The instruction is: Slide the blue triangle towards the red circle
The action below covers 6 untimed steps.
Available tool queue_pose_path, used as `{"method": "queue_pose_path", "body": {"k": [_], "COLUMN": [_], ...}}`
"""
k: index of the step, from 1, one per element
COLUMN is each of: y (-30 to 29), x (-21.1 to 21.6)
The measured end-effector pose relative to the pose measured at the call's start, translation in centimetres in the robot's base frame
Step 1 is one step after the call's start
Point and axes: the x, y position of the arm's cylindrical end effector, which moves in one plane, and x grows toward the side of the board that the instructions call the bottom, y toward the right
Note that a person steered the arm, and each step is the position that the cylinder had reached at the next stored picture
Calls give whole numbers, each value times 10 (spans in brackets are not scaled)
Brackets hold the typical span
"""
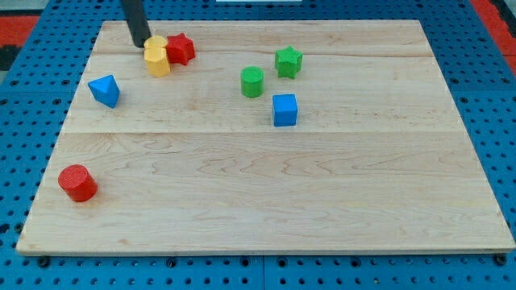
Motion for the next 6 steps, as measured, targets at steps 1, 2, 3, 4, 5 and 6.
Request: {"method": "queue_pose_path", "body": {"k": [1, 2, 3, 4, 5, 6], "y": [-95, -81, 17, 119, 56, 39], "x": [22, 92, 131, 152, 171, 171]}}
